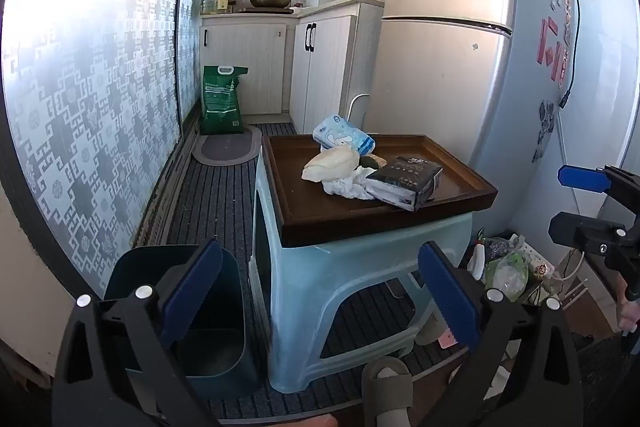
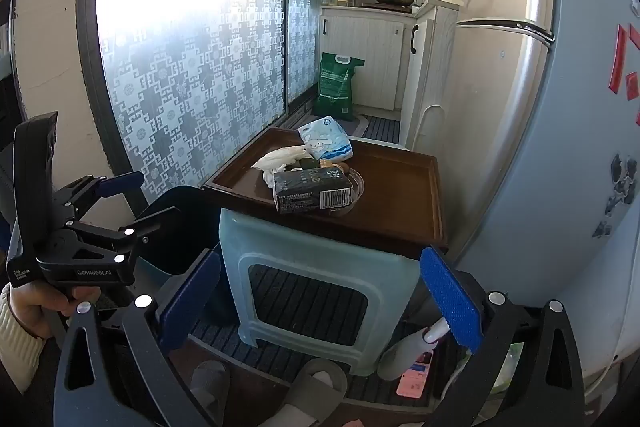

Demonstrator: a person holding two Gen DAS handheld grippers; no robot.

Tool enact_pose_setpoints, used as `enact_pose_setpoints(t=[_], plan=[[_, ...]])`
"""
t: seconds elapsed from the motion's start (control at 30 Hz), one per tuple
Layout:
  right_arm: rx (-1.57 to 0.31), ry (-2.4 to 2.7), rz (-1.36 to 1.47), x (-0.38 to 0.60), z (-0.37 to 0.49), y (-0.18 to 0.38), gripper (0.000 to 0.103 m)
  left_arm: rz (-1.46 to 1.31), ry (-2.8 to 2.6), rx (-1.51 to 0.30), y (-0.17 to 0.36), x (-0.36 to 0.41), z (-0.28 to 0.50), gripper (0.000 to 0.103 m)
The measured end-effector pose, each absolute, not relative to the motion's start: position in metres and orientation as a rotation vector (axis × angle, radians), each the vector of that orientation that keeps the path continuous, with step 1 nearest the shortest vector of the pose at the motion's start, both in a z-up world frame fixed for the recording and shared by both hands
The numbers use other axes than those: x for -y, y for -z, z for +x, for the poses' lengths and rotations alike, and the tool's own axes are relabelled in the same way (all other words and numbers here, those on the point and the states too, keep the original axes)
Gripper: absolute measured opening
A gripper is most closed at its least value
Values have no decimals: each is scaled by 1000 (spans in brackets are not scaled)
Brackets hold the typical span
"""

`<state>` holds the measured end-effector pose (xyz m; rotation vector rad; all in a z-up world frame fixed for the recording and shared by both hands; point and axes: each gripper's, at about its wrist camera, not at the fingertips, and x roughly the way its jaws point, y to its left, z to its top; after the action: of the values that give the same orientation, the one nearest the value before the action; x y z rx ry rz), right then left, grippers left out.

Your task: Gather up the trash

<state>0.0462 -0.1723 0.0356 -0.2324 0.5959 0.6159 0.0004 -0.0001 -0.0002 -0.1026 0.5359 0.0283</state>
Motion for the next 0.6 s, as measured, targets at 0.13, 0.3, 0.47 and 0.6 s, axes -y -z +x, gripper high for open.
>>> enact_pose_setpoints(t=[0.13,0.3,0.47,0.6], plan=[[-595,-615,-234,172,46,-36,101,-103,-30,-536,0,0,1,100],[-596,-615,-234,172,46,-35,101,-105,-28,-534,0,0,0,100],[-596,-614,-234,171,46,-35,101,-99,-29,-536,0,0,1,100],[-597,-615,-235,171,47,-35,101,-96,-26,-534,-1,1,0,100]])
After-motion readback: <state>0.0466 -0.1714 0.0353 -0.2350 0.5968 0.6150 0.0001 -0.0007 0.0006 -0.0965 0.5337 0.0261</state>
